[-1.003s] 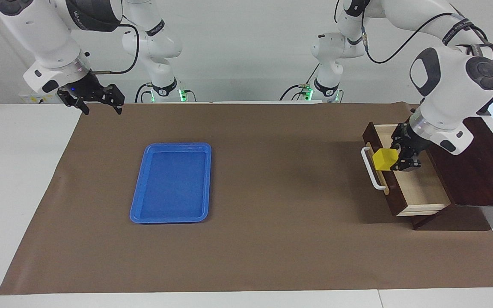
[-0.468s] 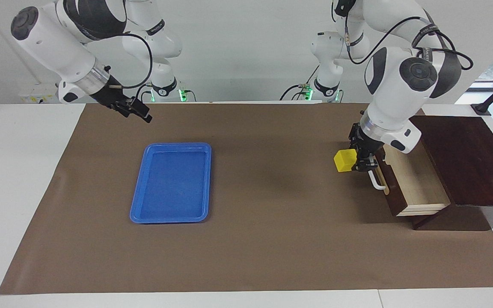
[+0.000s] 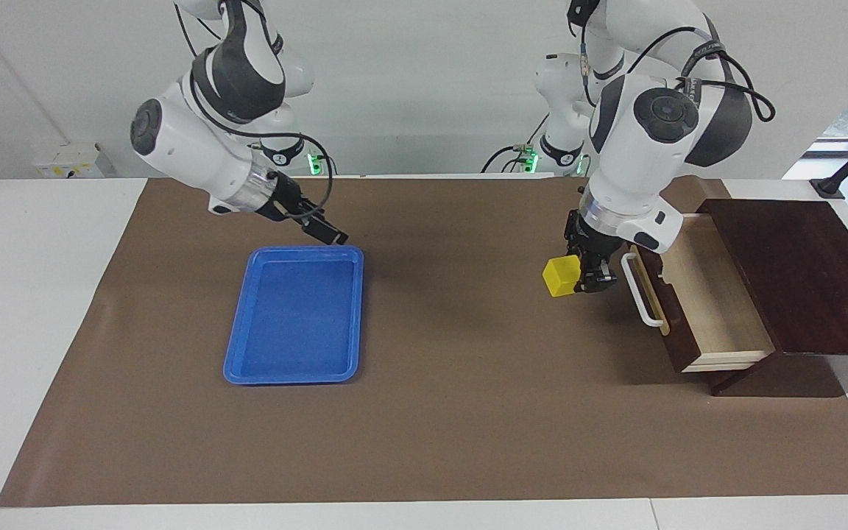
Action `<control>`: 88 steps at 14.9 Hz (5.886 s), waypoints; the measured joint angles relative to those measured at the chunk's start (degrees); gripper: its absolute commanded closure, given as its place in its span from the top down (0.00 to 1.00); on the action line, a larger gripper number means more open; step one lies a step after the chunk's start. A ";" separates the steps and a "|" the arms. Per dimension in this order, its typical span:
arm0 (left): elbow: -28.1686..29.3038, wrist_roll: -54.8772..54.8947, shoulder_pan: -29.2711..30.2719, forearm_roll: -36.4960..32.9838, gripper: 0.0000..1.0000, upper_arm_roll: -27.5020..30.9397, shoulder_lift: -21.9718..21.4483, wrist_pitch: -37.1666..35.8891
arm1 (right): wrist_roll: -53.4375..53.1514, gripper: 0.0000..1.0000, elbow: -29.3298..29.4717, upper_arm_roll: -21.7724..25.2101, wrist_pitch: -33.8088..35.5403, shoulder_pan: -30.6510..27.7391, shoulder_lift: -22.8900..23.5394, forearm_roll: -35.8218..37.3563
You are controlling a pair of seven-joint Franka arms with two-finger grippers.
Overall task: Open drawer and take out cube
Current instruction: 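Lift the cube out with the left gripper while the right gripper approaches, then grasp the yellow cube with the right gripper beside the left gripper, then release the cube from the left gripper while the right gripper pulls it away, then carry the yellow cube over the blue tray with the right gripper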
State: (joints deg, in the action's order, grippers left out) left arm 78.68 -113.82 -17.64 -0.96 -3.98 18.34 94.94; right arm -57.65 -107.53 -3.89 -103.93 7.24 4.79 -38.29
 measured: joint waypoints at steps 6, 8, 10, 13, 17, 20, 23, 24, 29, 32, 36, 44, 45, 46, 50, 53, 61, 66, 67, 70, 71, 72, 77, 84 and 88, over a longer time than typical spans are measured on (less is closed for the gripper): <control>0.12 -1.07 -0.62 0.00 0.00 -0.01 0.07 0.76 | -9.36 1.00 -1.48 -0.02 -10.05 8.31 5.53 -9.93; 0.32 -1.16 -0.81 0.00 0.00 -0.01 0.07 0.78 | -14.14 1.00 1.04 -0.06 -13.22 11.92 8.60 -10.12; 0.75 -1.62 -1.06 0.00 0.00 -0.01 0.08 1.06 | -20.12 1.00 6.93 -0.05 -14.34 14.85 13.09 -10.12; 1.10 -2.15 -1.33 0.00 0.00 -0.01 0.07 1.65 | -26.13 1.00 15.26 -0.03 -14.37 16.62 18.80 -10.11; 1.61 -2.26 -1.41 0.00 0.00 -0.01 0.07 2.40 | -31.13 1.00 20.70 0.02 -14.63 17.98 22.00 -10.11; 1.97 -2.26 -1.59 0.00 0.00 -0.02 0.07 2.78 | -37.13 1.00 25.98 0.06 -15.70 19.92 25.38 -9.54; 2.09 -2.27 -1.61 0.00 0.00 -0.03 0.06 3.05 | -40.30 1.00 32.31 0.26 -14.02 20.12 28.17 -8.12; 2.23 -2.27 -1.61 0.00 0.00 -0.03 0.02 3.24 | -40.69 1.00 34.18 0.34 -13.05 20.12 28.88 -6.63; 3.57 -2.27 -1.61 0.00 0.00 -0.03 -0.18 4.40 | -40.86 1.00 37.89 0.25 -12.78 22.89 30.82 -0.55; 3.59 -2.27 -1.61 0.00 0.00 -0.03 -0.24 4.44 | -40.86 1.00 39.04 0.50 -13.13 23.07 31.50 -0.48; 3.72 -2.27 -1.63 0.00 0.00 -0.08 -0.26 4.44 | -40.86 1.00 40.83 0.77 -13.83 22.66 32.22 -0.48; 4.29 -2.27 -1.75 0.00 0.00 -0.21 -0.53 4.49 | -40.86 1.00 46.81 0.76 -14.26 22.82 35.55 -0.48; 4.47 -2.27 -1.92 0.00 0.00 -0.23 -0.61 4.49 | -40.86 1.00 47.44 0.76 -14.26 22.84 35.99 -0.48; 4.83 -2.27 -2.14 0.00 0.00 -0.23 -0.78 4.49 | -40.86 1.00 48.04 0.77 -14.26 22.83 36.44 -0.48; 6.49 -2.33 -2.72 0.00 0.00 -0.24 -1.74 4.49 | -40.86 1.00 49.17 0.74 -14.25 23.37 37.19 -0.48; 7.54 -3.06 -3.15 0.00 0.00 -0.24 -2.28 4.47 | -40.86 1.00 49.34 0.74 -14.11 24.39 37.19 -0.09; 11.59 -3.89 -3.69 -0.04 0.00 -0.21 -6.52 4.51 | -40.86 0.92 49.93 0.69 -10.64 24.67 37.01 1.53; 14.61 -4.07 -3.69 -0.16 0.00 0.05 -9.39 6.20 | -40.86 0.87 49.88 0.47 -9.32 24.68 36.37 1.52; 14.71 -4.07 -3.69 -0.15 0.00 0.04 -9.42 6.27 | -40.86 0.87 49.82 0.47 -9.32 24.68 36.37 1.52; 14.91 -4.45 -3.70 -0.15 0.00 0.02 -9.43 6.68 | -40.86 0.77 49.76 0.52 -9.35 24.68 36.37 1.53; 15.04 -4.83 -3.70 -0.15 0.00 0.00 -9.44 7.02 | -40.86 0.48 49.76 0.54 -9.35 24.67 36.37 1.53; 15.23 -5.10 -3.71 -0.12 0.00 -0.05 -9.47 7.38 | -40.86 0.27 49.76 0.54 -9.39 24.68 36.37 1.53; 16.10 -6.69 -3.74 -0.14 0.00 0.00 -9.72 9.09 | -42.64 0.00 49.77 0.44 -7.87 24.71 36.34 1.66; 16.81 -7.19 -3.80 -0.07 1.00 -0.15 -10.14 9.12 | -41.98 0.00 49.80 0.45 -6.87 24.71 36.33 1.68; 16.80 -0.90 -3.77 -0.07 1.00 0.03 -10.50 9.21 | -41.59 0.00 49.85 0.47 -6.30 24.65 36.21 1.69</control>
State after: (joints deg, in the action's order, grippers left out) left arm 95.49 -114.72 -21.41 -1.04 -3.95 7.84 104.14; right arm -99.24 -57.68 -3.42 -110.23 31.88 41.01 -36.60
